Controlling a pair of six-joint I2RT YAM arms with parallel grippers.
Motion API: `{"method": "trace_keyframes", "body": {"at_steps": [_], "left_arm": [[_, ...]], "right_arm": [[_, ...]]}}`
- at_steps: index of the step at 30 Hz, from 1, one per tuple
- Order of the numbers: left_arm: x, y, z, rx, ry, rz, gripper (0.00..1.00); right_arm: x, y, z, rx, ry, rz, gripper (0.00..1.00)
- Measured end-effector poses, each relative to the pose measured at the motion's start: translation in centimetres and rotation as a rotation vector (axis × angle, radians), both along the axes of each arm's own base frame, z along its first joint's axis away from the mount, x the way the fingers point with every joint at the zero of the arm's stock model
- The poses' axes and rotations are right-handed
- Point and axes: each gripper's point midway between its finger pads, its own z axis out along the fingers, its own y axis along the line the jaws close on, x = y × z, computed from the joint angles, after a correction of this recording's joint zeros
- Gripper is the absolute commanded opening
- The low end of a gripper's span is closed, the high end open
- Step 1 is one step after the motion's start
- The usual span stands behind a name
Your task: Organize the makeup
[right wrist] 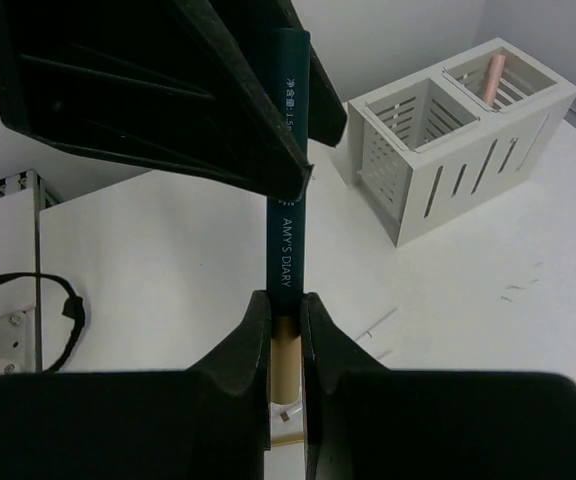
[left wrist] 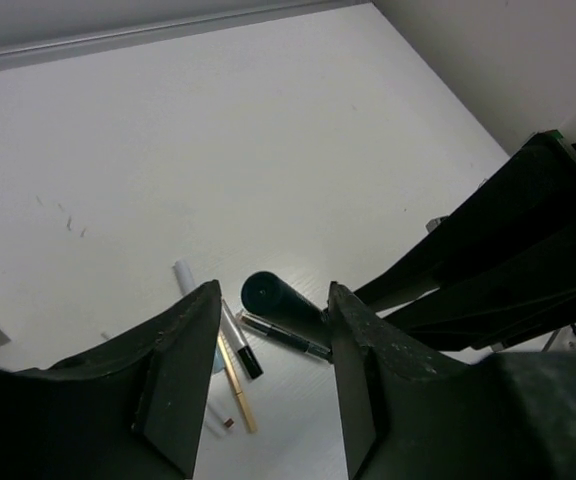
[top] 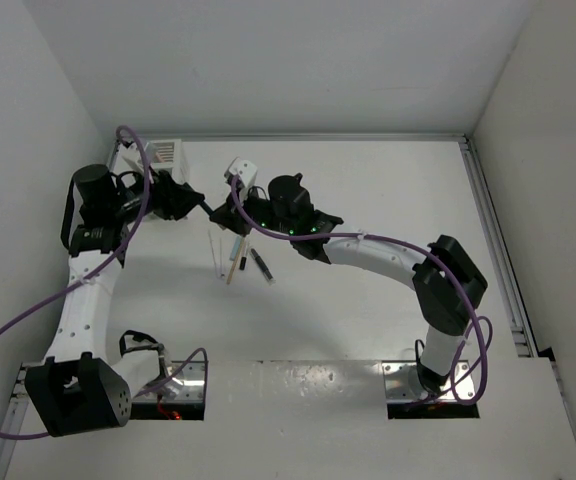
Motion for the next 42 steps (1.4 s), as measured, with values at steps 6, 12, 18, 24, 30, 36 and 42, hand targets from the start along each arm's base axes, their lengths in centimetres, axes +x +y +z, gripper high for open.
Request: {"method": "trace_keyframes", "body": {"at_steps": [6,12,18,24,30,36,42], "left_arm": [[0.2,-0.3,0.2,-0.059,0.008,0.005,0.3],[-0.2,-1.0,0.1,-0.119,0.05,-0.013,0.0],[0.8,0.1,0.1,-0.1,0.026,0.052,0.0],[4.2,3.1,0.6,0.014,-0.043,0.181,0.0],[11.7,8.6,4.0,0.213,-0.192,0.376,0.0],[18.4,12.5,3.6,0.355,-0.269,0.475,0.0],[23.3,14.7,-0.9,0.426,-0.231,0.505,0.0]], "right_arm": [[-0.2,0.3,0.3,0.022,0.015,0.014,0.0],[-0.1,0.7,-0.9,0.019,0.029,0.022,0.07],[-0.3,0.9,-1.2,0.026,0.06,0.034,1.0],[0.9,-0.3,-2.2,0.01,0.094,-0.013,1.0],[3.8,-7.0,-6.6,-0.124,0.19,-0.185,1.0],[5.8,-17.1,-11.5,-0.389,0.291,-0.443,1.0],[5.1,-27.3,-16.7,-0.671,0.422,-0.666,1.0]]}}
